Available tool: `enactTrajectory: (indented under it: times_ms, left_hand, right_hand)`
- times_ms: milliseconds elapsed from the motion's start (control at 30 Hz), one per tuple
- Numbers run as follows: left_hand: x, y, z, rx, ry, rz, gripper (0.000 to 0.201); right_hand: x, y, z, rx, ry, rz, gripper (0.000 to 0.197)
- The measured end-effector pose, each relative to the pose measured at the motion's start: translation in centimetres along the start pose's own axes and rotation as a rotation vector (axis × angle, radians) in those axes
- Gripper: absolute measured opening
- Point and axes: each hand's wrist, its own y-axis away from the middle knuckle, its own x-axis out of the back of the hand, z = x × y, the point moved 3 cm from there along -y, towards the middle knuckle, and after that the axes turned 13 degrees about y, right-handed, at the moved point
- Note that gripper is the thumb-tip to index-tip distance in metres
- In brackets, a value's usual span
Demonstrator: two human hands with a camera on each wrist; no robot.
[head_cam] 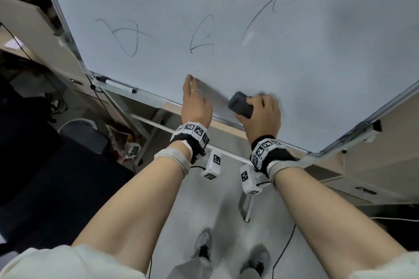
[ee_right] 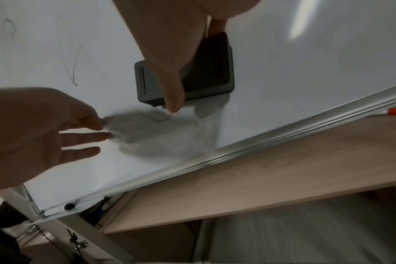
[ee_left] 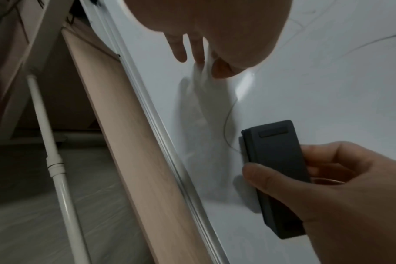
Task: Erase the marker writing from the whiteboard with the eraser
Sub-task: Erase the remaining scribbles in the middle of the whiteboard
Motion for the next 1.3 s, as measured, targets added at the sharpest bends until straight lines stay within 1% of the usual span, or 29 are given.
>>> enactTrajectory:
  times_ms: [67,167,233,300,333,400,467,567,633,700,800,867,1000,1100,1167,1233,1300]
  left_hand:
    - [0.4,-0.1,0.6,0.069,0.004,0.005,0.060]
    - [0.3,-0.2,2.2,0.147,0.004,-0.013,0.061]
    - [0.0,-0.1,3.6,0.142,-0.017,-0.030,0.062]
    - [0.0,-0.1,4.6,0.156,0.005,-0.006,0.059]
    - [0.2,-0.1,4.7,0.171,0.003,-0.003,0.056]
    - [0.5,-0.3,4.2,0.151,-0.020,-0.004,0.055]
    - [1.2,-0.4,3.5,0.164,0.011,0.041,0.056]
    - [2.3,-0.8,2.2,0.195,0.053,0.157,0.053]
    - [2.4,-1.1,1.7,0.207,0.067,0.158,0.056]
    - [2.5,-1.7,1.0,0.202,0.077,0.123,0.061]
    - [3.2,-2.7,0.0,0.202,0.095,0.101,0.062]
    - [4.0,-3.7,-0.8,0.205,0.131,0.123,0.059]
    - [6.0,-5.9,-2.6,0.203,0.183,0.131,0.048]
    - [6.6,-6.6,-2.9,0.217,0.178,0.123,0.045]
    - [6.9,-6.7,-2.7,0.219,0.165,0.085,0.047]
    - [7.2,-6.6,-2.2,0.222,0.131,0.050,0.052]
    - [7.1,-5.8,-1.3,0.222,0.046,0.002,0.056]
  right_hand:
    - [1.5,-0.4,0.4,-0.051,-0.002,0.043,0.055]
    - [5.7,-2.6,1.5,-0.130,-0.040,0.200,0.053]
    - [8.8,-4.6,2.1,-0.134,-0.038,0.313,0.052]
    - [10.8,-6.0,2.4,-0.117,-0.024,0.374,0.052]
    - [11.2,-6.3,2.5,-0.102,-0.020,0.390,0.052]
    - [10.8,-6.4,2.5,-0.093,-0.029,0.404,0.052]
    - [9.4,-6.2,2.0,-0.087,-0.052,0.380,0.052]
    - [6.6,-5.3,0.3,0.003,-0.019,0.289,0.054]
    - [4.6,-4.4,-0.7,0.051,-0.001,0.234,0.055]
    - [2.5,-3.4,-1.7,0.093,0.012,0.176,0.055]
    - [-0.7,-1.9,-3.2,0.146,0.089,0.064,0.052]
    - [-2.6,-0.7,-3.9,0.120,0.125,0.021,0.053]
    - [-4.9,0.2,-5.6,0.060,0.163,0.004,0.054]
    - [-4.7,-0.1,-6.1,0.016,0.160,-0.048,0.056]
    - [-3.6,-0.3,-6.3,-0.008,0.144,-0.051,0.056]
    - [-1.5,-1.0,-6.4,-0.024,0.143,-0.009,0.055]
    - [1.2,-2.2,-6.6,-0.045,0.144,0.059,0.053]
